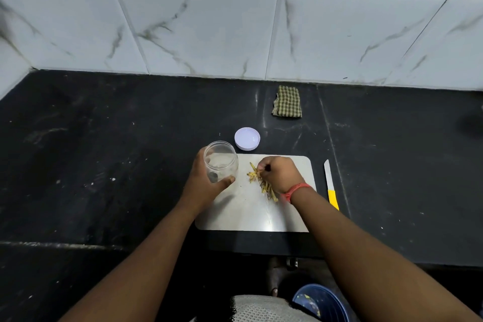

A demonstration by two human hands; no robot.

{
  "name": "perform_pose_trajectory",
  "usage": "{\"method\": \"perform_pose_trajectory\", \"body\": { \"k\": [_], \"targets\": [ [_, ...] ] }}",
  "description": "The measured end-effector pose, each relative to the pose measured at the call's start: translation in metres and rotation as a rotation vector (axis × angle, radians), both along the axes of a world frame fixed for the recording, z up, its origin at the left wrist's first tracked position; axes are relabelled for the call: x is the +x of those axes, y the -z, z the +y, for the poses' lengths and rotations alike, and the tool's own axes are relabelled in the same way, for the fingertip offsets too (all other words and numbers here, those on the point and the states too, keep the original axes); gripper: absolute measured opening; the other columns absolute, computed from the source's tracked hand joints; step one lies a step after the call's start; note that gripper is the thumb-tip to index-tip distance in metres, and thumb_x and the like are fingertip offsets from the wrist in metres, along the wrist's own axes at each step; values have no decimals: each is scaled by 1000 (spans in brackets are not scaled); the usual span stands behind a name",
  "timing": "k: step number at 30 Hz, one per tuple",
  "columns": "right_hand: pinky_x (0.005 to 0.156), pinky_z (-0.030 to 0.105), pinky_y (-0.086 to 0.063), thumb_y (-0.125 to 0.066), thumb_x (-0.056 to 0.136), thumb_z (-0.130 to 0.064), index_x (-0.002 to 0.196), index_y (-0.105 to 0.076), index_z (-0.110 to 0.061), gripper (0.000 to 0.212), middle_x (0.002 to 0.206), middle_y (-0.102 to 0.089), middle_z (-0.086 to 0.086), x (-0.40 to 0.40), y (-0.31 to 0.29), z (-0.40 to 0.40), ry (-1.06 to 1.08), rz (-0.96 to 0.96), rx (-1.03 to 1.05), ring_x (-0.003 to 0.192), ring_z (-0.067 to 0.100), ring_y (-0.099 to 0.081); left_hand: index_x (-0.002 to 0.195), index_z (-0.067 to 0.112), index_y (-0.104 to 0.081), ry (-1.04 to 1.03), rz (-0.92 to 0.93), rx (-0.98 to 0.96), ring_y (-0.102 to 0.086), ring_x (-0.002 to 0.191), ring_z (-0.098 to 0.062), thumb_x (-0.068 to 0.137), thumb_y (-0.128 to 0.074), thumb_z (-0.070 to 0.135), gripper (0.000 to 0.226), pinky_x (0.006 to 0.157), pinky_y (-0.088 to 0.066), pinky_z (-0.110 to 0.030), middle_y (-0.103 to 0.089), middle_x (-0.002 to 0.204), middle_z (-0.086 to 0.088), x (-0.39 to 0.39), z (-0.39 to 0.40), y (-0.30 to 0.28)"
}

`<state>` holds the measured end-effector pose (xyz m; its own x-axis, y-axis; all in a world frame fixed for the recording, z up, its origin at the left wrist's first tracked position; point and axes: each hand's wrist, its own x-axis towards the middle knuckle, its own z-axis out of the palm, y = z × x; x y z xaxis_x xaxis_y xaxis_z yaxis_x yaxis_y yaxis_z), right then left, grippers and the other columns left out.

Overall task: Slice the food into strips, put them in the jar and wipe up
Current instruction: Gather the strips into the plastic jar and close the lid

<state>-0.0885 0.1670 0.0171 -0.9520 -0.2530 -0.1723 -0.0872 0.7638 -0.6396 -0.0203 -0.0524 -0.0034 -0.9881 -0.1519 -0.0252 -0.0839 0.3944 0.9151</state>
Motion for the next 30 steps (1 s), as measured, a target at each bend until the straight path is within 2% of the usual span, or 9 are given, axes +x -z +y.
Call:
{"method": "perform_pose_trajectory", "body": {
  "k": [2, 5, 11, 16, 18, 21, 24, 27, 30],
  "targets": [
    [80, 26, -53, -69, 82, -6, 78, -74, -16, 12, 83, -73, -2, -2, -3, 3, 86, -79, -136, 80, 13, -66, 148, 29, -32, -4, 5, -3, -43, 133, -9, 73, -89, 31, 94, 110, -37, -28, -44, 145, 9, 0, 0, 0],
    [79, 30, -55, -72, 83, -5, 79, -75, -12, 9, 84, -74, 8, -7, -10, 5, 171, -215, -349, 73, 12, -65, 148, 30, -31, -8, -1, -16, -42, 133, -8, 73, -89, 32, 95, 110, -37, -28, -43, 146, 9, 0, 0, 1],
    [89, 41, -54, -71, 83, 3, 87, -74, -2, 8, 84, -73, 14, -22, -33, 3, 226, -465, -637, 81, 23, -66, 147, 34, -31, -24, -8, -23, -43, 132, -7, 71, -89, 35, 96, 108, -39, -30, -43, 145, 12, -1, -1, 2],
    [82, 33, -58, -71, 81, 4, 91, -71, 4, 10, 90, -71, 22, -30, -79, -19, 173, -584, -903, 80, 25, -68, 149, 34, -28, -22, -18, -50, -42, 134, -9, 70, -89, 41, 100, 109, -40, -32, -42, 147, 10, -1, -1, 4],
    [87, 34, -56, -71, 82, 0, 94, -73, 2, 12, 96, -72, 22, -31, -98, -35, 52, -523, -789, 85, 23, -68, 150, 35, -26, -22, -22, -57, -42, 135, -11, 69, -88, 44, 102, 109, -41, -34, -41, 148, 9, -1, -1, 4],
    [78, 24, -57, -72, 84, -10, 88, -76, -13, 6, 85, -74, 2, -29, -111, -64, -186, -189, -257, 76, 8, -67, 149, 38, -26, -10, -13, -43, -44, 133, -9, 68, -87, 47, 102, 107, -45, -36, -42, 147, 12, -2, -2, 2],
    [78, 30, -56, -66, 85, -15, 87, -75, -20, 11, 87, -71, -5, -23, -104, -94, -397, 120, 164, 82, 13, -67, 149, 39, -26, 1, -18, -28, -46, 132, -9, 69, -86, 49, 101, 107, -47, -40, -43, 146, 12, -1, -2, 1],
    [68, 30, -48, -56, 88, -9, 101, -73, -13, 21, 96, -71, 5, -17, -101, -113, -578, 213, 512, 85, 24, -65, 151, 36, -23, 1, -17, -34, -47, 134, -11, 67, -83, 58, 105, 108, -48, -43, -42, 149, 9, -1, 0, 1],
    [74, 33, -54, -56, 89, -5, 110, -70, -9, 26, 102, -70, 10, -15, -101, -123, -705, 193, 647, 89, 29, -66, 151, 34, -24, -6, -9, -41, -47, 133, -11, 64, -80, 61, 107, 107, -48, -43, -44, 148, 8, 0, 1, -2]
  ]
}}
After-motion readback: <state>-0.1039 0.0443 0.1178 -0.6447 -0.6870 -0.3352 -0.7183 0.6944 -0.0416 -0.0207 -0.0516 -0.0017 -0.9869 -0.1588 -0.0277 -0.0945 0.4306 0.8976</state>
